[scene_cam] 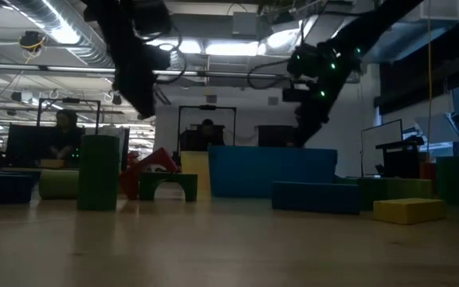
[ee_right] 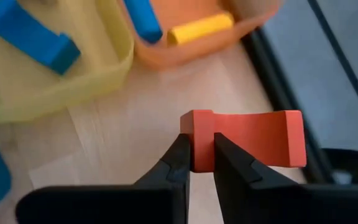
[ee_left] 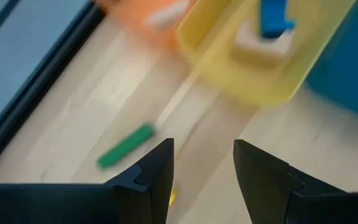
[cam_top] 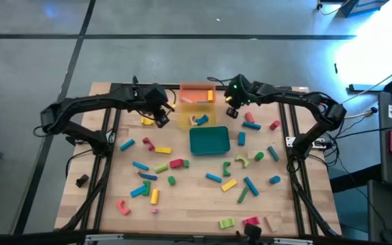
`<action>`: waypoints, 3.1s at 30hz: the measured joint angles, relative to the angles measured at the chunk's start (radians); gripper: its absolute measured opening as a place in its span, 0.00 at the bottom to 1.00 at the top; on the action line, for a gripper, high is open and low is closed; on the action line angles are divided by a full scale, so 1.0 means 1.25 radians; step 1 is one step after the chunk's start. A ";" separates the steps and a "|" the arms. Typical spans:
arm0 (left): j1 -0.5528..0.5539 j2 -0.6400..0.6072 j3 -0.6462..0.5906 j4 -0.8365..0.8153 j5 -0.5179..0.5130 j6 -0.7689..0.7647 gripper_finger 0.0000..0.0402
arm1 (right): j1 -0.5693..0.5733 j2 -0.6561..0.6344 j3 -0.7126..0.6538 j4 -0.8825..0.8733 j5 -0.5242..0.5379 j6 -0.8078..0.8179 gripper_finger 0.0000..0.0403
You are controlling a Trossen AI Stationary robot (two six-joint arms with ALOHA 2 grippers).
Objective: Sort blocks by size
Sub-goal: Put the orange arch block into the yellow bin, then put the yellow arch block into the yellow bin
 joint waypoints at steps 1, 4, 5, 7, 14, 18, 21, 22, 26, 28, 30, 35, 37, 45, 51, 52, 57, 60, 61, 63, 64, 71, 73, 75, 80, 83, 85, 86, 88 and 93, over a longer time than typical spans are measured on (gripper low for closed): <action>0.007 0.000 0.000 -0.022 0.000 -0.001 0.37 | 0.003 0.000 0.019 -0.016 0.004 -0.001 0.12; 0.028 0.000 -0.001 -0.078 0.000 -0.023 0.37 | 0.028 -0.001 0.068 -0.053 0.007 -0.006 0.12; 0.034 0.000 -0.005 -0.084 0.000 -0.037 0.37 | 0.041 -0.001 0.080 -0.056 0.006 -0.008 0.12; 0.044 0.001 -0.013 -0.096 0.000 -0.062 0.37 | 0.068 -0.001 0.098 -0.055 -0.006 -0.012 0.12; 0.069 0.001 -0.036 -0.084 -0.001 -0.169 0.37 | 0.162 -0.001 0.103 0.030 -0.063 -0.022 0.12; 0.068 0.002 -0.082 -0.059 0.000 -0.225 0.37 | 0.198 -0.001 0.103 0.061 -0.064 -0.023 0.13; 0.067 0.002 -0.115 -0.031 0.000 -0.264 0.37 | 0.210 -0.001 0.103 0.079 -0.064 -0.023 0.13; 0.067 0.002 -0.127 -0.015 0.000 -0.273 0.37 | 0.214 -0.001 0.103 0.082 -0.064 -0.023 0.13; 0.067 0.002 -0.168 0.045 0.000 -0.293 0.37 | 0.218 -0.001 0.103 0.085 -0.077 -0.023 0.15; 0.067 0.002 -0.188 0.073 0.000 -0.294 0.37 | 0.218 -0.001 0.103 0.085 -0.086 -0.022 0.16; 0.067 0.002 -0.209 0.102 0.000 -0.297 0.37 | 0.217 -0.001 0.103 0.085 -0.087 -0.022 0.17; 0.067 0.002 -0.258 0.161 0.000 -0.317 0.37 | 0.217 -0.001 0.103 0.085 -0.092 -0.022 0.18; 0.067 0.002 -0.272 0.181 0.000 -0.318 0.37 | 0.217 -0.001 0.103 0.085 -0.092 -0.022 0.18; 0.067 0.002 -0.314 0.244 0.000 -0.320 0.37 | 0.217 -0.001 0.103 0.086 -0.092 -0.022 0.19; 0.067 0.002 -0.316 0.244 0.000 -0.320 0.37 | 0.217 -0.001 0.103 0.086 -0.093 -0.021 0.19; 0.067 0.002 -0.316 0.244 0.000 -0.320 0.37 | 0.217 -0.001 0.103 0.086 -0.093 -0.020 0.19; 0.067 0.002 -0.316 0.244 0.000 -0.328 0.37 | 0.217 -0.001 0.103 0.086 -0.093 -0.019 0.23; 0.067 0.002 -0.316 0.244 0.000 -0.329 0.37 | 0.217 -0.001 0.103 0.086 -0.102 -0.021 0.28; 0.067 0.002 -0.316 0.244 0.000 -0.329 0.37 | 0.217 -0.001 0.103 0.086 -0.106 -0.021 0.29; 0.067 0.002 -0.316 0.244 0.000 -0.329 0.37 | 0.217 -0.001 0.103 0.086 -0.108 -0.021 0.33; 0.067 0.002 -0.316 0.244 0.000 -0.329 0.37 | 0.217 -0.001 0.103 0.086 -0.108 -0.021 0.35; 0.067 0.002 -0.316 0.244 0.000 -0.338 0.37 | 0.217 -0.001 0.103 0.086 -0.108 -0.021 0.45; 0.067 0.002 -0.316 0.244 0.000 -0.339 0.37 | 0.217 -0.001 0.103 0.086 -0.108 -0.021 0.46; 0.067 0.002 -0.316 0.244 0.000 -0.339 0.37 | 0.217 -0.001 0.103 0.086 -0.108 -0.022 0.47; 0.067 0.007 -0.316 0.244 0.000 -0.354 0.37 | 0.217 -0.001 0.103 0.086 -0.108 -0.022 0.46; 0.067 0.024 -0.316 0.247 0.001 -0.354 0.37 | 0.217 -0.001 0.103 0.086 -0.108 -0.022 0.46; 0.067 0.043 -0.316 0.250 0.001 -0.355 0.37 | 0.217 -0.001 0.103 0.086 -0.108 -0.022 0.46; 0.067 0.053 -0.316 0.253 0.001 -0.356 0.37 | 0.217 -0.001 0.103 0.086 -0.108 -0.022 0.46; 0.067 0.069 -0.316 0.263 0.000 -0.352 0.37 | 0.217 -0.001 0.103 0.086 -0.108 -0.022 0.46; 0.067 0.091 -0.314 0.268 -0.011 -0.335 0.30 | 0.217 -0.002 0.103 0.064 -0.064 -0.022 0.46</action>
